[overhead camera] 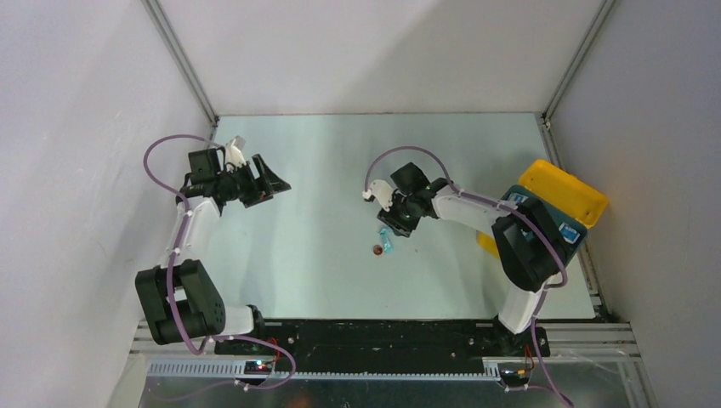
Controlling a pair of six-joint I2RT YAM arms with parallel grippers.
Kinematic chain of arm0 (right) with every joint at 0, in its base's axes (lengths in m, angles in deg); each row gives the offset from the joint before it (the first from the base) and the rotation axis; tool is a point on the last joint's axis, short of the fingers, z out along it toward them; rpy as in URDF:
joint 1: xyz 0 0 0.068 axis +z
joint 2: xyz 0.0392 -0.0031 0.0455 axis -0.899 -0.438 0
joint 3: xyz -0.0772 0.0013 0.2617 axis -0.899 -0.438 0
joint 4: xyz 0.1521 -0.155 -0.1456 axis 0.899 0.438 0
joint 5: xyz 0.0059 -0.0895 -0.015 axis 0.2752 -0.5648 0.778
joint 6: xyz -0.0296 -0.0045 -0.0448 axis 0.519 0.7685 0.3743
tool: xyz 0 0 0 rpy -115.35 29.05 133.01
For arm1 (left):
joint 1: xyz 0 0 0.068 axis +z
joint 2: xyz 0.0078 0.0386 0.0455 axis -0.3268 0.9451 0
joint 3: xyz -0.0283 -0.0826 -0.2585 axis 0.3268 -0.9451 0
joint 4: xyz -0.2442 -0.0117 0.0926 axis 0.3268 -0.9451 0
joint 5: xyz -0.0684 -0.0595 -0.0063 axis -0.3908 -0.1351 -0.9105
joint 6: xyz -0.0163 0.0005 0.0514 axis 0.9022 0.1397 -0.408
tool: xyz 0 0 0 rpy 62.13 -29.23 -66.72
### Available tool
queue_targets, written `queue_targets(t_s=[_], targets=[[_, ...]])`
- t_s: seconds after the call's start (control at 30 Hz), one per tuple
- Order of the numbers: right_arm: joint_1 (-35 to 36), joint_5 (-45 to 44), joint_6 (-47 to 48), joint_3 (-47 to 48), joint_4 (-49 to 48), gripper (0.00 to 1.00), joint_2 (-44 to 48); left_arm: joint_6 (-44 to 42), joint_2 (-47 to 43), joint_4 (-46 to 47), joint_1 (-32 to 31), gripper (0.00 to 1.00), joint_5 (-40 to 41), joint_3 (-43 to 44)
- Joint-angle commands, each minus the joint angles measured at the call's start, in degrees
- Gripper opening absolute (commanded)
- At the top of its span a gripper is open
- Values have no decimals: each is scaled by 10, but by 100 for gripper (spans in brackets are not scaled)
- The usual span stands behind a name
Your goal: Organize the medicine kit
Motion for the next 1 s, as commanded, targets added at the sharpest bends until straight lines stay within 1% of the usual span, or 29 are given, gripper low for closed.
queue_targets(t_s=[0.0, 0.17, 0.3, 0.33, 0.37, 0.43, 0.5, 0.63, 0.73, 0.87, 0.97], targets=[[2, -12, 5, 46, -21, 42, -34, -16, -19, 1, 2, 78, -11, 5], [3, -11, 11, 61, -7, 37, -67, -17, -19, 1, 1, 78, -11, 5], [8, -11, 15, 63, 1, 33, -76, -17, -20, 2, 1, 78, -12, 5], [9, -11, 16, 63, 3, 31, -77, -17, -21, 1, 1, 78, -11, 6], [9, -11, 17, 63, 6, 26, -77, -17, -22, 1, 1, 78, -11, 5], [11, -12, 16, 63, 10, 20, -75, -17, -23, 1, 1, 78, -11, 5], [11, -18, 15, 63, 18, 17, -66, -17, -23, 2, 1, 78, -10, 4], [4, -36, 16, 62, 58, 14, -22, -17, -28, 1, 1, 78, -10, 3], [-14, -40, 11, 57, 90, 13, 43, -17, -26, 1, 1, 78, -11, 4], [-57, -47, -1, 47, 127, 13, 135, -15, -18, 1, 1, 78, -14, 9], [-113, -61, -5, 45, 157, 13, 211, -14, -11, 2, 1, 78, -16, 12]])
